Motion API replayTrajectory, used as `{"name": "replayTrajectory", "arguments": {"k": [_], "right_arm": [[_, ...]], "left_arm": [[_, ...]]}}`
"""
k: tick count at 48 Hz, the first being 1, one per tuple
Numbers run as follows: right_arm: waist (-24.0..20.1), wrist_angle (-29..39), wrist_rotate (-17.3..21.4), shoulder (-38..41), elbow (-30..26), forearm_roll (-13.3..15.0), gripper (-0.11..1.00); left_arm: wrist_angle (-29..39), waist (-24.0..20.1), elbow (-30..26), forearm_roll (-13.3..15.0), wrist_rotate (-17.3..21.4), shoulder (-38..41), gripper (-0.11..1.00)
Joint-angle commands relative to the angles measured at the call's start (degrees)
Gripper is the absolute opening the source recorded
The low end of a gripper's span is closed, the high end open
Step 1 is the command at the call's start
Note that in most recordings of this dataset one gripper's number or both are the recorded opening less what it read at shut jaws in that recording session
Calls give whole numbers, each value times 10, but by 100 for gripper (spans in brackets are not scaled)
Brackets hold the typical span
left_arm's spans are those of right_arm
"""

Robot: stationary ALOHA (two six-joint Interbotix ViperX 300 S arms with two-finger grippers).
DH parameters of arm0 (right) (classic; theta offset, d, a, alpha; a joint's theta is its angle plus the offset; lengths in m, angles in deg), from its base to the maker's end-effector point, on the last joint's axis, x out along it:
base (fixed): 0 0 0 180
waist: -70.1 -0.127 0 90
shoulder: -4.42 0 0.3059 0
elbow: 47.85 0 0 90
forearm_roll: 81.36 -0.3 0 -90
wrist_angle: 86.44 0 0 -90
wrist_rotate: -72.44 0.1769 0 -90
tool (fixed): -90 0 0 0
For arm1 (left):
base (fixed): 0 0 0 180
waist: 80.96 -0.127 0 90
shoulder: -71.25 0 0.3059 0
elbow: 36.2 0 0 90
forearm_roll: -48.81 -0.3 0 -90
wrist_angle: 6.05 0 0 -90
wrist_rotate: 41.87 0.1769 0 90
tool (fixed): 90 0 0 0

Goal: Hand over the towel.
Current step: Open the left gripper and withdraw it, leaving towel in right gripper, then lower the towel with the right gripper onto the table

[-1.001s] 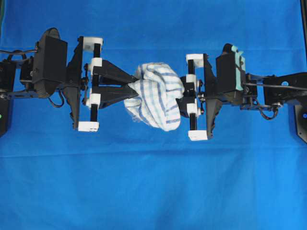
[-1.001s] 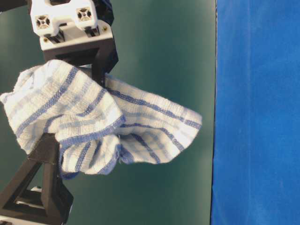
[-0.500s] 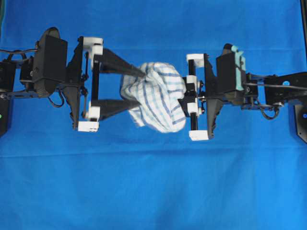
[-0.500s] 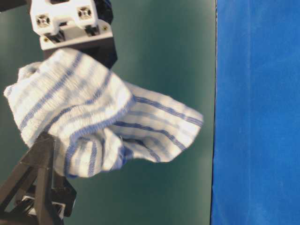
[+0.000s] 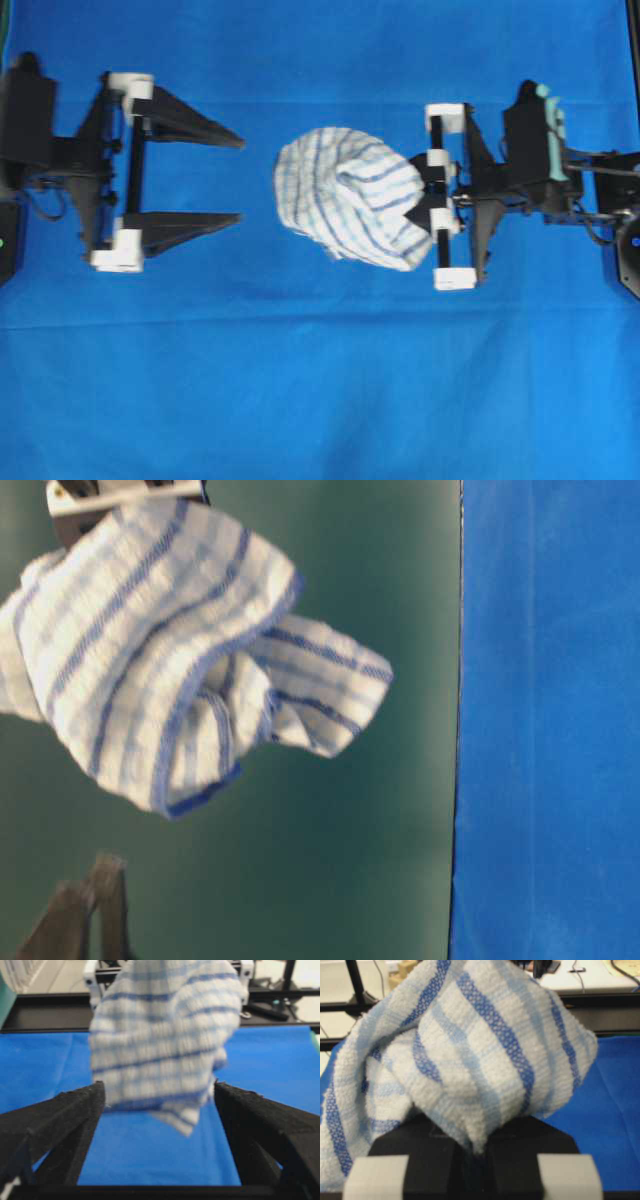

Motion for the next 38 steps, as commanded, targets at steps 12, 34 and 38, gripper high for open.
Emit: {"name": "replayTrajectory", "arguments": {"k": [12,34,38], "right_arm": [[0,18,3,-37,11,-1,2],[0,312,6,160,-145,-1,2],[3,347,6,208,-177,1,2]], "left_arm": [[21,0,12,1,-1,-53,92],[22,0,10,1,-1,-40,92],[22,0,11,0,-1,-40,92]]}}
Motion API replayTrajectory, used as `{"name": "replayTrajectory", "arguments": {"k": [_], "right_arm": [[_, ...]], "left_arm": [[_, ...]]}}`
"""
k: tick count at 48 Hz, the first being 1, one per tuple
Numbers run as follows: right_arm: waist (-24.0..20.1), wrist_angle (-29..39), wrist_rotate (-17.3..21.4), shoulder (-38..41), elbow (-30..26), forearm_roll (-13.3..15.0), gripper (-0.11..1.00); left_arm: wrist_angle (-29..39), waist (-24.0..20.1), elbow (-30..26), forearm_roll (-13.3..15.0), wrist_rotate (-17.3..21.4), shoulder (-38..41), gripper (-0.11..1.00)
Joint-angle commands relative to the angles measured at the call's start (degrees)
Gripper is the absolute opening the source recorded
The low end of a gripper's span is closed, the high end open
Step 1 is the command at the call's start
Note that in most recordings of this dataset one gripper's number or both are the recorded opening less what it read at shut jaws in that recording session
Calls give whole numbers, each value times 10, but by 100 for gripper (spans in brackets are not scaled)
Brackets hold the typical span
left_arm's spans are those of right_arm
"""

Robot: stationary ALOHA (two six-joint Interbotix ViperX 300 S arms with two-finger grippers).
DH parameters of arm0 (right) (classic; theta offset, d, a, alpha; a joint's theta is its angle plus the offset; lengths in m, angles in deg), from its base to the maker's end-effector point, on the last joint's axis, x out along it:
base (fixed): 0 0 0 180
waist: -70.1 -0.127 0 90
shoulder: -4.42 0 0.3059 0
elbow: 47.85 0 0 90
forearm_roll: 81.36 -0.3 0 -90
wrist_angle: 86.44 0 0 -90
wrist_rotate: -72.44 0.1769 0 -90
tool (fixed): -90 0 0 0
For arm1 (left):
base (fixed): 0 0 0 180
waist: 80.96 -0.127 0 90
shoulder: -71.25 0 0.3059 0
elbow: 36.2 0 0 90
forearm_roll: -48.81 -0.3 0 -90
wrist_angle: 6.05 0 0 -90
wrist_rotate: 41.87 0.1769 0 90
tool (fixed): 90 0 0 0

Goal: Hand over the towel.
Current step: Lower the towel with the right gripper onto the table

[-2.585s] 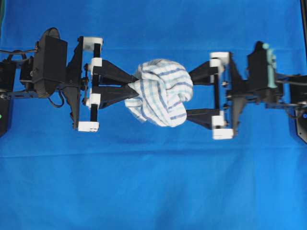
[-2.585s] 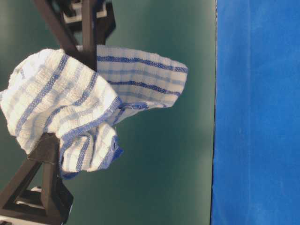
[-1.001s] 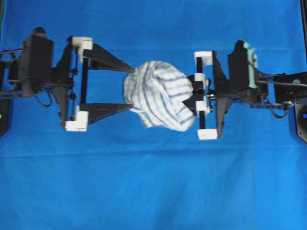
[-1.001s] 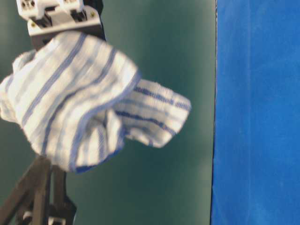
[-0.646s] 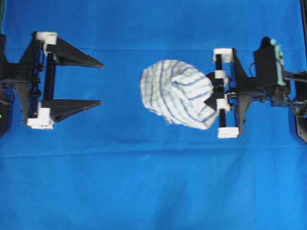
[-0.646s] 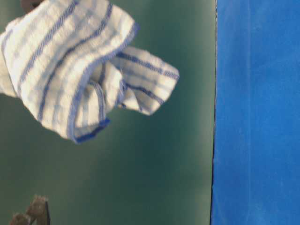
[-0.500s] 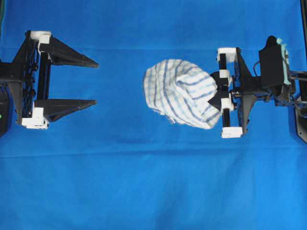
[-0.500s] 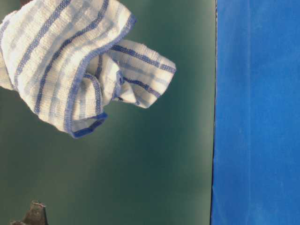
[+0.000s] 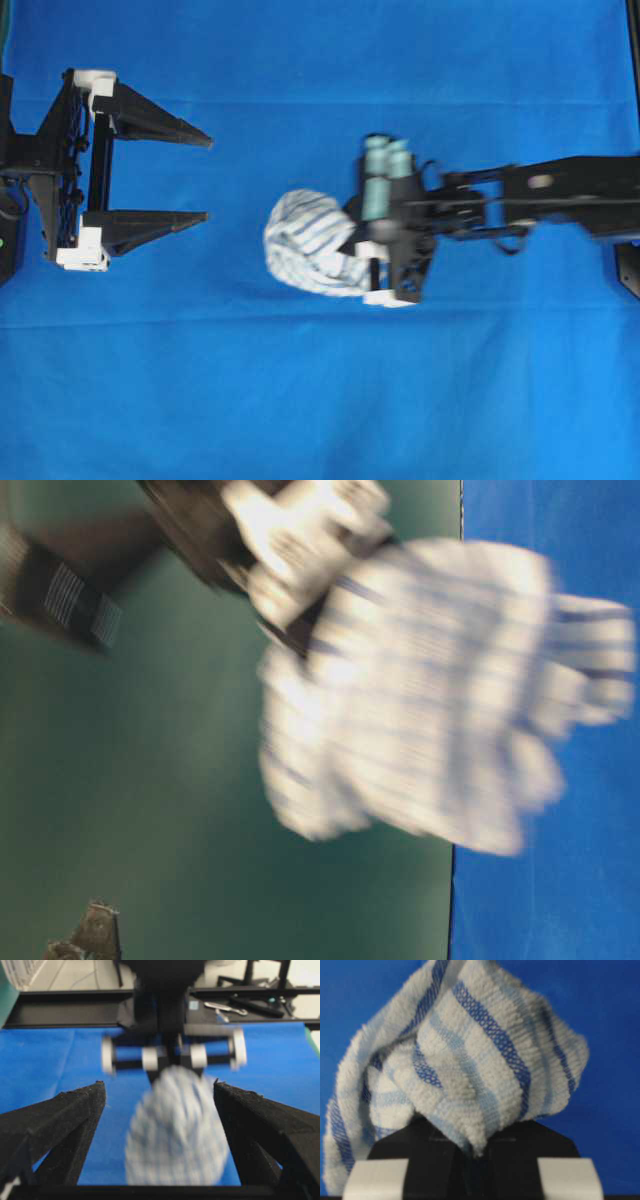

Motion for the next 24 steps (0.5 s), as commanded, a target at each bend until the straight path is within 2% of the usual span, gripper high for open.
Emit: {"name": "replayTrajectory", "arguments": {"k": [1,14,24], "right_arm": [[4,33,2,34,-41,0,2],[15,51,3,123,-71,-1,2],[17,53,4,137,-72,-3,2]], "left_arm": [[-2,0,-9,2,1,-2,92],[-2,0,-6,2,1,-2,92],[-2,0,-6,2,1,-2,92]]}}
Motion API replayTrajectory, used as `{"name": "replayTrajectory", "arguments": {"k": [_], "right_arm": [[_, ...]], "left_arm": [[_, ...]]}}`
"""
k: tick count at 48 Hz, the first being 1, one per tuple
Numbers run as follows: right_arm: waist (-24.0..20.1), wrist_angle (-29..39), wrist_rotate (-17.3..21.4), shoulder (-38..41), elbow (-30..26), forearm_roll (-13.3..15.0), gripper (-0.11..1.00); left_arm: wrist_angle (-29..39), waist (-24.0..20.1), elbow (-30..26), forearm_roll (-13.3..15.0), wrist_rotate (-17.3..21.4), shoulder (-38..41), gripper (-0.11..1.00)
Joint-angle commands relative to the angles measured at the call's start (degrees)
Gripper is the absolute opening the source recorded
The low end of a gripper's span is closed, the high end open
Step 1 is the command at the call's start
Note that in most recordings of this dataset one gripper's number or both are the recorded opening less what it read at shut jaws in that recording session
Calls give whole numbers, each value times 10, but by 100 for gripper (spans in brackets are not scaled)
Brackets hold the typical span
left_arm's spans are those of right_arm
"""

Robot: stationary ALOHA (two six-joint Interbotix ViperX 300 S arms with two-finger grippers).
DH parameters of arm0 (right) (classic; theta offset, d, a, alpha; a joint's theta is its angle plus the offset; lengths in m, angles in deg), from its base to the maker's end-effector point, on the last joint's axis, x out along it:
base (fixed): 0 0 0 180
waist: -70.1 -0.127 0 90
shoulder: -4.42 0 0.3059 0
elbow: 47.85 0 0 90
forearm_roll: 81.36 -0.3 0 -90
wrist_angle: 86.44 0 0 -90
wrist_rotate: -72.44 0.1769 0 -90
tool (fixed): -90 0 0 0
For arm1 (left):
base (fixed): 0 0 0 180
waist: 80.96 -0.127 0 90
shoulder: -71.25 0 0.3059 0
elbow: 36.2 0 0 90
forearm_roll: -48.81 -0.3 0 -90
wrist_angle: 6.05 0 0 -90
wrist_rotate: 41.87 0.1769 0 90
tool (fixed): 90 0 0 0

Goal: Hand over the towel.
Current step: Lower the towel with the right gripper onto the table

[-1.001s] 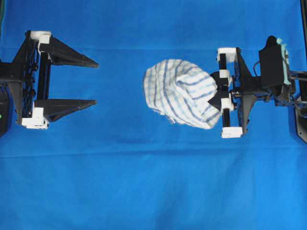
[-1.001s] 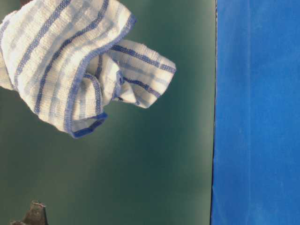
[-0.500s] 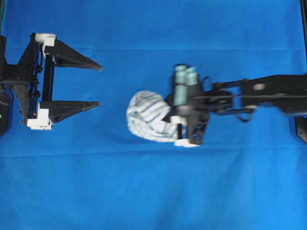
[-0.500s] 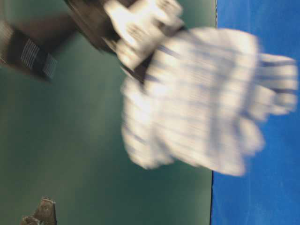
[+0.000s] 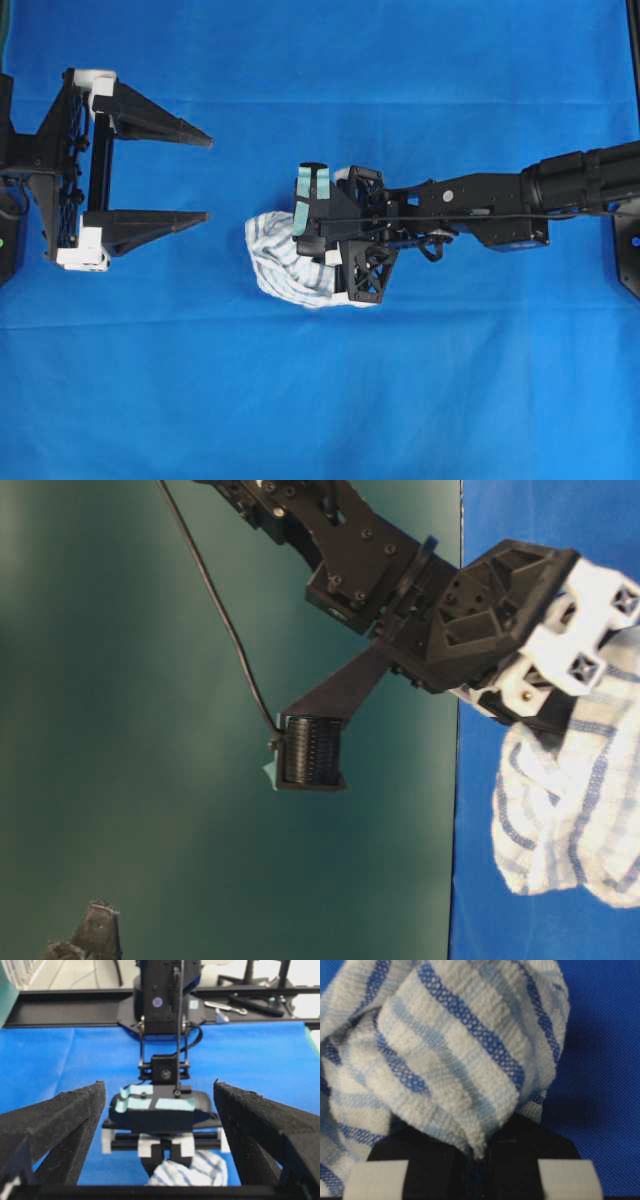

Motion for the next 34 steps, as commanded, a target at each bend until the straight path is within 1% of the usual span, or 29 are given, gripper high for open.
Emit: {"name": "replayTrajectory", "arguments": {"k": [1,10,11,19,22,24,27,34], "right_arm": [[0,0,2,-10,-11,-2,2],[2,-2,2,-10,-11,-2,4],[1,-2,2,-10,-11,-2,7],[1,-1,2,-17,-9,-1,56],[1,0,1,-27,-6,1,69],[1,1,1,-37,-4,2,71],[2,1,0,-59,-1,4,69],[2,1,0,-121,16,15,69]], "left_arm": [[-3,0,-6,1,1,-2,92],[-3,0,-6,1,1,-2,92],[-2,0,-6,1,1,-2,92],[-3,0,-5,1,1,-2,92],[-3,0,-5,0,1,-2,92],[-3,0,-5,1,1,-2,92],[-3,0,-5,1,1,-2,92],[-3,0,-5,1,1,-2,92]]}}
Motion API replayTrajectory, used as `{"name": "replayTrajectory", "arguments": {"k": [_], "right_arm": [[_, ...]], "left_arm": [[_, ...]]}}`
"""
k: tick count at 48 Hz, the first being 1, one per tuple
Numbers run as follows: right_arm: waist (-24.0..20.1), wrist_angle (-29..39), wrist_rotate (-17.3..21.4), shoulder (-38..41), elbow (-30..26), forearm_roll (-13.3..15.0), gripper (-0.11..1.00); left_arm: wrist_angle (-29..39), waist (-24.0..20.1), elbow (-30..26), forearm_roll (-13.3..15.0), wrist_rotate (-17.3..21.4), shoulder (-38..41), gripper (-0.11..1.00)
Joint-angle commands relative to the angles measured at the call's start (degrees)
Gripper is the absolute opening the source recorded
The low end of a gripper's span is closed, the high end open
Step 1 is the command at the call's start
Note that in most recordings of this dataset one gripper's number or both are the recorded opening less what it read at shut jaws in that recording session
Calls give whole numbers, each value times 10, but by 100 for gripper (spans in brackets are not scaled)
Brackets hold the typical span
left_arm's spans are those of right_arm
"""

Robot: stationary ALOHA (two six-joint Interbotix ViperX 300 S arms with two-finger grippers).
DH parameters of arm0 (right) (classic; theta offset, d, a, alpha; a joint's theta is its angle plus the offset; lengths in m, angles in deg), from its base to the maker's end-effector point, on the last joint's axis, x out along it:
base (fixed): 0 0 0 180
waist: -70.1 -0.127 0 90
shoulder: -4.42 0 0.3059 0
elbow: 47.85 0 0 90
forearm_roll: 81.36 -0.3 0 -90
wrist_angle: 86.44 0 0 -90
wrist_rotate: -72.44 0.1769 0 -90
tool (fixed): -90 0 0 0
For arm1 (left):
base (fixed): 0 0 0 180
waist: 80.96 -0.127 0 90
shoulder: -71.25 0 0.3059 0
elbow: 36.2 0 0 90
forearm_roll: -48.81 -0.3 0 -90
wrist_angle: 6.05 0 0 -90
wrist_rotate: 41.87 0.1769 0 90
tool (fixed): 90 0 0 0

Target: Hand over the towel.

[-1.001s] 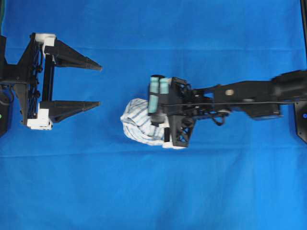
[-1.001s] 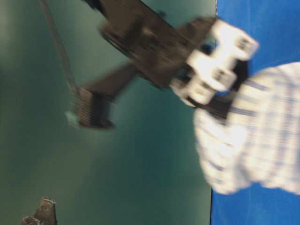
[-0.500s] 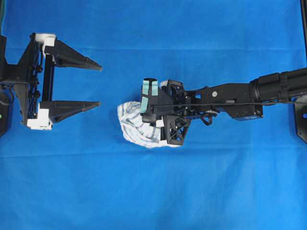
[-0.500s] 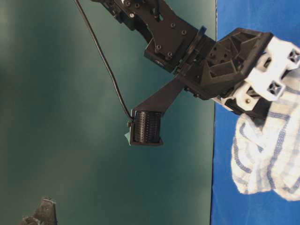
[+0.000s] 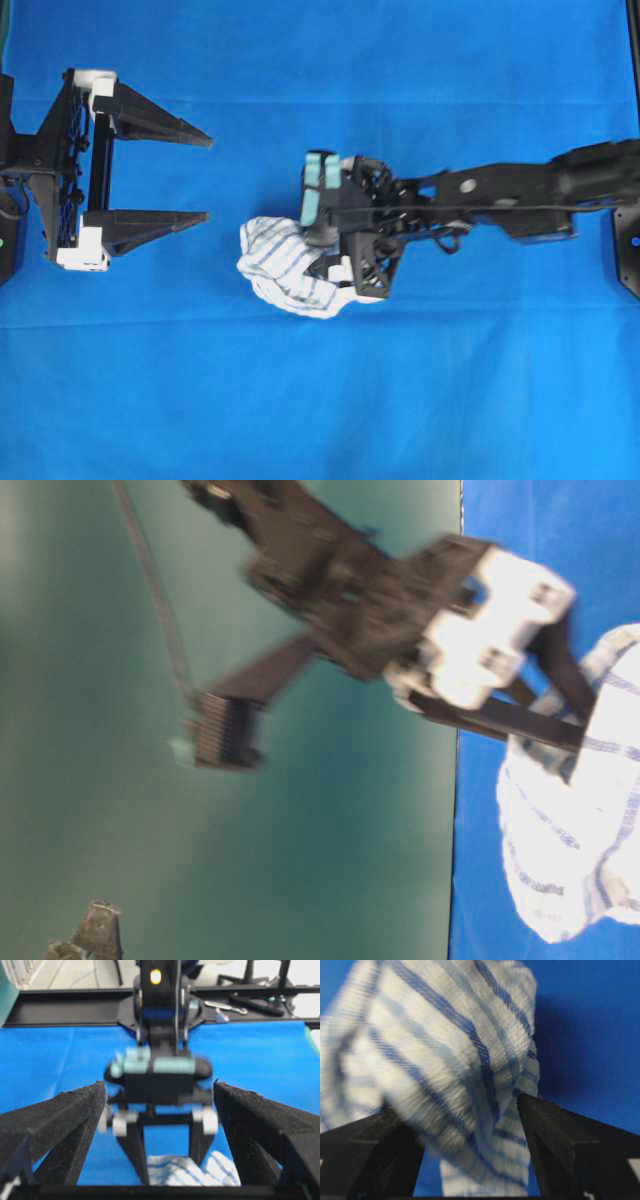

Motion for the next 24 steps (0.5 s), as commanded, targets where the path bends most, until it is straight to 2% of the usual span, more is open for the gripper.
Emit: {"name": "replayTrajectory", "arguments": {"k": [1,14,24], "right_arm": [[1,-2,0,-58,5,10,69],[1,-18,-1,-198,43,36,69],[1,-86,-1,-301,99,45,69]], "left_arm": [[-4,0,-6,1,2,-3,92],[-4,0,-6,1,2,-3,92],[-4,0,-6,1,2,-3,92]]}}
